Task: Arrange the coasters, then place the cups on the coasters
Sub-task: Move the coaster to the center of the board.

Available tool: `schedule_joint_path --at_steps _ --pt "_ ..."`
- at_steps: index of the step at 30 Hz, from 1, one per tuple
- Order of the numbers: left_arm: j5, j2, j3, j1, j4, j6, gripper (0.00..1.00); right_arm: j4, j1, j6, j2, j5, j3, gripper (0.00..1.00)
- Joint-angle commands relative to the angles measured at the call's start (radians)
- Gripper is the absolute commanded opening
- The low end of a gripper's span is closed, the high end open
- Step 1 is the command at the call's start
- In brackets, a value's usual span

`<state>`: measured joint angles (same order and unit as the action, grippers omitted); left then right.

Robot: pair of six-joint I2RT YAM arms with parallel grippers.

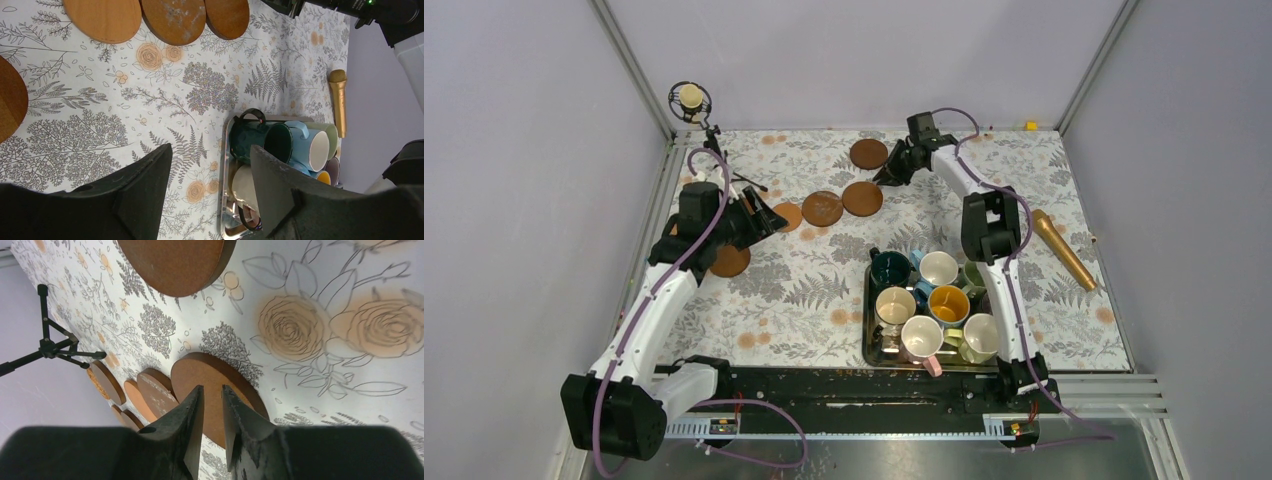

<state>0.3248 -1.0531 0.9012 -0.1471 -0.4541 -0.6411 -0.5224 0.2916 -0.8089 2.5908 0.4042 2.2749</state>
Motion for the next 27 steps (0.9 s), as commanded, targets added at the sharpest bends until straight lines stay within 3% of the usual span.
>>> schedule_joint_path --at_steps 1,12,20,27 --pt "-0.001 0.034 -0.005 0.005 0.041 -0.002 0.60 -0.095 0.031 -0.002 0.018 -0.051 0.064 0.28" --pt "0.000 0.057 -0.018 0.011 0.032 0.002 0.60 -0.242 0.058 0.118 0.071 -0.078 0.193 0.28" --pt "0.003 0.054 -0.021 0.012 0.036 -0.005 0.60 -0.277 0.075 0.220 0.019 -0.065 0.110 0.28" --pt "0.011 0.064 -0.022 0.012 0.040 -0.016 0.60 -0.254 0.074 0.216 -0.011 -0.053 0.149 0.30"
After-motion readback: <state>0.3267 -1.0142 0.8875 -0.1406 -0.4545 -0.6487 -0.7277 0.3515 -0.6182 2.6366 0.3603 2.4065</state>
